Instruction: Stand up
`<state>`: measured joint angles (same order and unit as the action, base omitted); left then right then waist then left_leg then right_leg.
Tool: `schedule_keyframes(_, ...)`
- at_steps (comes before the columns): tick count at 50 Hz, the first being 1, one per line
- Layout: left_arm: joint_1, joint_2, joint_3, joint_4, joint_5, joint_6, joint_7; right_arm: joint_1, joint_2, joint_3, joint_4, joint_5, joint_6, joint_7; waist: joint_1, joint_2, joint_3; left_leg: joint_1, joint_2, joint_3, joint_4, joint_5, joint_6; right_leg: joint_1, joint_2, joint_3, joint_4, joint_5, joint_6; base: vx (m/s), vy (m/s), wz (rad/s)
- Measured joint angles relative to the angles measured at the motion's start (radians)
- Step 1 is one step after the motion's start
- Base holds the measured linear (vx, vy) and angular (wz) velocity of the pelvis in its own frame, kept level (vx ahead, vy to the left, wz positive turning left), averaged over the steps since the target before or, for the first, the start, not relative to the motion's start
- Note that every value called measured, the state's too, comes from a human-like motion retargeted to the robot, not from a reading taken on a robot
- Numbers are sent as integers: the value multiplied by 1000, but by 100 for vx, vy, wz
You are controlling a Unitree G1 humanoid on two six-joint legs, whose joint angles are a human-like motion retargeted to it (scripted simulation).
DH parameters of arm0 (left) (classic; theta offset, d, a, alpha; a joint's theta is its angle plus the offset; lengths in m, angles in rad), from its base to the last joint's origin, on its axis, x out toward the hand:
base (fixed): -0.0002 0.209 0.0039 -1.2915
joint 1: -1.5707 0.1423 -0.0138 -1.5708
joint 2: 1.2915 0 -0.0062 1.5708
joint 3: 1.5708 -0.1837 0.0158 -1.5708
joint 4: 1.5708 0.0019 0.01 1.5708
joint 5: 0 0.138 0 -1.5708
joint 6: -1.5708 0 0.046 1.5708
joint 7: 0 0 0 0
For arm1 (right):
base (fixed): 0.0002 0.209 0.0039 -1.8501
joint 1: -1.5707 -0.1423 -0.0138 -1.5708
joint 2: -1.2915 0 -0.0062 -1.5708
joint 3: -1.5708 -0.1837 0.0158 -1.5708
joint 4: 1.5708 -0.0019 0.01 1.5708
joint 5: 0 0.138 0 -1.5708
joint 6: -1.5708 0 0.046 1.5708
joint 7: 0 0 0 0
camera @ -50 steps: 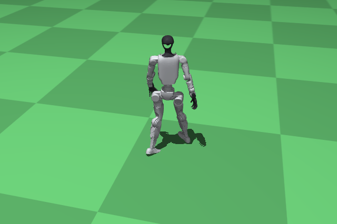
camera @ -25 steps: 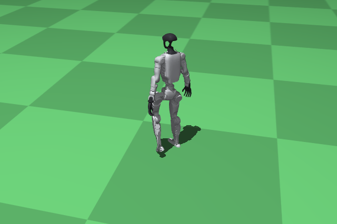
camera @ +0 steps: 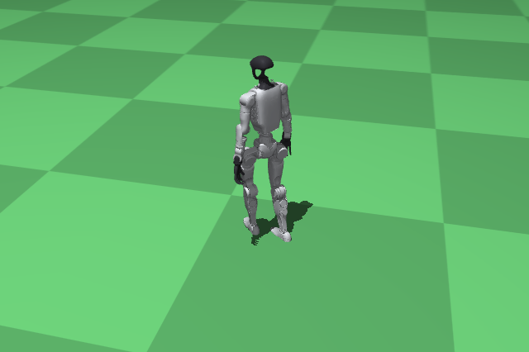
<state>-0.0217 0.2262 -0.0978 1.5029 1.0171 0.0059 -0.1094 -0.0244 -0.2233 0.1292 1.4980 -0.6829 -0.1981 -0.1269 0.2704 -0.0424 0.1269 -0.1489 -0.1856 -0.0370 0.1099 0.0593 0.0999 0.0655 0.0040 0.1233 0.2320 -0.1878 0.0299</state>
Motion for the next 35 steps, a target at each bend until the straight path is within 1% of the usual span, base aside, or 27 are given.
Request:
schedule_keyframes(2,-37,-5,-14,-5,-2,-4,-8,-3,-11,-14,7,6,6,-14,-12,16,-5,10,13,-1,-6,0,6,-17,19,-7,57,67,32,10,19,17)
schedule_keyframes(3,-58,-7,-27,-12,-5,-12,-12,-1,-17,-24,11,20,9,-20,-20,29,-11,15,24,-4,-10,0,9,-34,35,-13,103,119,57,8,14,24)
schedule_keyframes(5,-86,-11,-48,-27,-9,-27,-17,4,-25,-45,14,46,11,-20,-23,45,-22,14,43,-10,-9,-4,8,-73,49,-13,182,180,121,7,13,14)
schedule_keyframes(7,-114,-15,-69,-56,-5,-50,-23,14,-30,-77,16,82,12,-9,-32,71,-34,12,73,-17,-4,-9,4,-131,68,-17,290,187,193,6,12,24)
schedule_keyframes(8,-129,-17,-82,-75,0,-64,-25,20,-32,-96,17,106,11,-1,-39,84,-39,12,85,-29,0,-12,1,-160,79,-21,344,176,212,7,12,44)
schedule_keyframes(9,-141,-18,-93,-92,6,-76,-24,25,-33,-110,19,132,10,7,-44,94,-41,14,93,-41,2,-12,-1,-184,90,-16,381,156,218,8,10,54)
schedule_keyframes(12,-164,-19,-119,-137,25,-102,-7,42,-33,-140,28,200,5,25,-51,111,-42,28,107,-67,2,-11,-2,-229,105,13,421,96,203,9,4,51)
schedule_keyframes(14,-167,-21,-130,-159,32,-113,14,59,-33,-152,30,220,2,31,-52,110,-45,38,107,-77,-1,-10,-3,-239,95,31,380,77,185,10,3,49)
schedule_keyframes(17,-167,-24,-138,-172,28,-129,41,78,-34,-167,29,214,4,30,-65,93,-41,51,82,-99,-2,-9,-1,-236,69,77,256,55,170,10,0,66)
schedule_keyframes(21,-152,-23,-137,-152,16,-133,36,96,-30,-174,27,187,7,29,-83,51,-14,95,25,-125,-17,-2,8,-215,40,192,50,32,166,14,-4,72)
schedule_keyframes(23,-140,-22,-132,-130,12,-125,26,104,-26,-175,26,178,6,35,-94,27,5,127,-10,-138,-27,1,13,-208,17,232,-42,39,181,17,-6,76)
schedule_keyframes(25,-127,-19,-121,-106,11,-116,20,107,-22,-173,24,172,4,40,-104,11,17,150,-30,-150,-32,2,12,-192,16,265,-89,117,168,19,-9,60)
schedule_keyframes(27,-101,-20,-95,-73,11,-94,24,105,-15,-173,23,165,3,47,-97,23,15,156,-14,-160,-26,0,-6,-179,29,258,-75,79,113,11,-5,31)
schedule_keyframes(30,-62,-24,-69,-33,-7,-70,40,99,-15,-175,19,158,4,52,-82,32,18,156,-6,-154,-10,-1,-30,-163,42,243,-81,74,75,12,-8,18)
schedule_keyframes(35,-21,-4,-75,16,-21,-46,11,110,-6,-182,8,177,-8,46,-88,38,2,134,1,-196,32,-1,-84,-159,24,172,-79,42,42,13,-11,66)
